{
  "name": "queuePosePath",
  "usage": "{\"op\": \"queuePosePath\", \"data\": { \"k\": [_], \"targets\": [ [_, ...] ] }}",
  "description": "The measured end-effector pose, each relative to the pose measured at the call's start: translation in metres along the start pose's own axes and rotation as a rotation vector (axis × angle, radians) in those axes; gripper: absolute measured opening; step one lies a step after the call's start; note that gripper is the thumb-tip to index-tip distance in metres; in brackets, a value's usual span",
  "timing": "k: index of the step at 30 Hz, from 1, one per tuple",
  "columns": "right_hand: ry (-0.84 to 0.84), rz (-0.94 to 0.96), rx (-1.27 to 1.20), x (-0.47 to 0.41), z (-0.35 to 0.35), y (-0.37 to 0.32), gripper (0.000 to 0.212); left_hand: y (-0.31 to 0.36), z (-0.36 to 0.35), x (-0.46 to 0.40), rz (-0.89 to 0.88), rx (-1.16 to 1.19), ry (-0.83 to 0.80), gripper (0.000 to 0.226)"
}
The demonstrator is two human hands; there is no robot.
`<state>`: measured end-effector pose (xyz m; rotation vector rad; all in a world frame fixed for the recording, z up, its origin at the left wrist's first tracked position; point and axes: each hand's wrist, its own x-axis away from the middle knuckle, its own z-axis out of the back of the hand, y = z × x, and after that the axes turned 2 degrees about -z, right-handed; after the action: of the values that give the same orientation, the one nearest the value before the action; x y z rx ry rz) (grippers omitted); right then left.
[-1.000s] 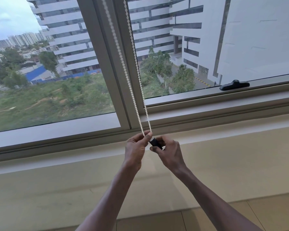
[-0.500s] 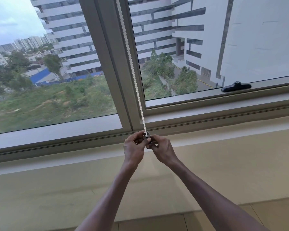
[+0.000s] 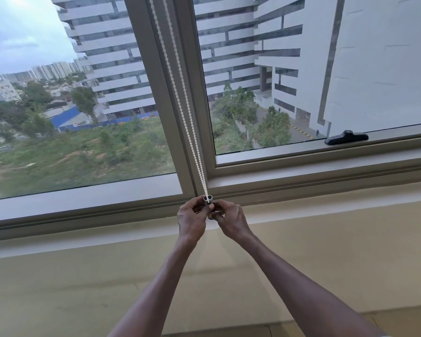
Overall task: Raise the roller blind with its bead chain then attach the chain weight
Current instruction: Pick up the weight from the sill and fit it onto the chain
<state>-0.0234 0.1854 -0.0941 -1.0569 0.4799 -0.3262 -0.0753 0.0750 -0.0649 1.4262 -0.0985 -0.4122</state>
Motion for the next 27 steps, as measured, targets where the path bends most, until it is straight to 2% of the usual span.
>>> {"op": "queuePosePath", "data": {
  "k": [9, 16, 27],
  "targets": [
    [-0.012, -0.041, 0.013, -0.005, -0.001, -0.002, 0.024, -0.005, 0.007, 0.004, -0.014, -0.039, 0.000, 0.025],
    [-0.077, -0.065, 0.097, 0.006, 0.006, -0.006, 0.054, -0.008, 0.015, 0.008, 0.026, -0.065, -0.041, 0.026],
    [-0.033, -0.084, 0.230, 0.033, 0.002, -0.016, 0.050, -0.013, 0.036, 0.027, 0.047, -0.046, -0.068, 0.026]
  ]
}}
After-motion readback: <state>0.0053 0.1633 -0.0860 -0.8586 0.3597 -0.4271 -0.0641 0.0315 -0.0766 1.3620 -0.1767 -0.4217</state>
